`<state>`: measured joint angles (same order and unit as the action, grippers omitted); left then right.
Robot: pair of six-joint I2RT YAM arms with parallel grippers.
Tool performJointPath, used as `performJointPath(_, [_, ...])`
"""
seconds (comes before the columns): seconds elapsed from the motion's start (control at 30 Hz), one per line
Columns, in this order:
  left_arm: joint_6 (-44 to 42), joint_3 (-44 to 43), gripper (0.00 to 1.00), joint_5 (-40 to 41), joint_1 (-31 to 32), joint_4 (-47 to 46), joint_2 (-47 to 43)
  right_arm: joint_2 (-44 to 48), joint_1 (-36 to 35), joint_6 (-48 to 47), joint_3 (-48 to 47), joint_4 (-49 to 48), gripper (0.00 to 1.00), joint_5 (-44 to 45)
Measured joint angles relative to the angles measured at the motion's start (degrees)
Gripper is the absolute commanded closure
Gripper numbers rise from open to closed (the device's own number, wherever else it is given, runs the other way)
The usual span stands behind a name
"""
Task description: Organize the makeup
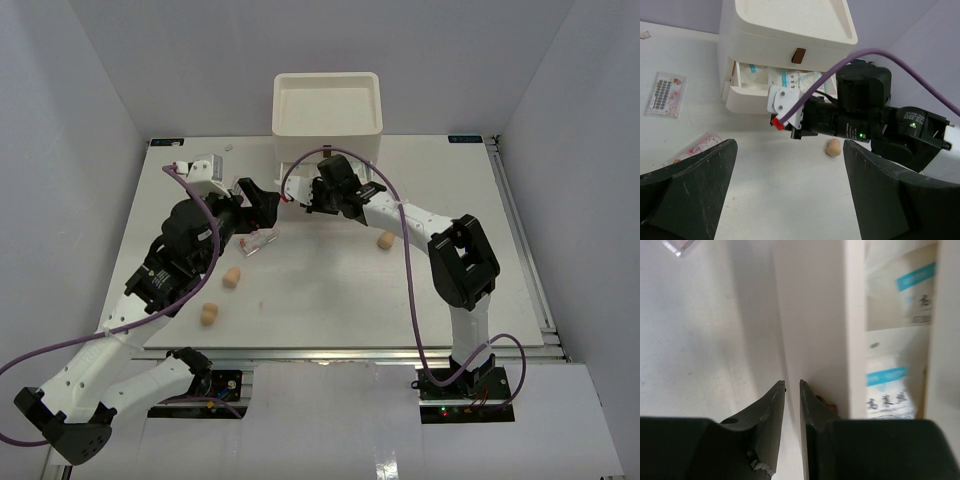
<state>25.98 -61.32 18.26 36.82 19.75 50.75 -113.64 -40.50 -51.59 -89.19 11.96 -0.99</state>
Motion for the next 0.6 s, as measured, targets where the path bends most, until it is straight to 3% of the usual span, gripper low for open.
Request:
performJointPath(0.17, [0.0,0.0,0.02,0.0,0.0,0.0,0.0,-3.8,2.1,1.7,-7.7,-0.9,0.76,1.5])
performJointPath(0.27, [0.0,0.0,0.02,0.0,0.0,0.0,0.0,-7.0,3.9,3.9,-12.1,-3.4,0.66,2.6])
performJointPath(0.5, [0.2,0.0,0.02,0.0,0.0,0.0,0.1,-7.7,4.8,6.5,-11.2,-7.3,0.64,3.6])
performJointPath(0.6, [0.4,0.2,0.02,-0.1,0.0,-0.2,0.2,-5.4,5.8,6.0,-8.6,-5.2,0.64,-3.5])
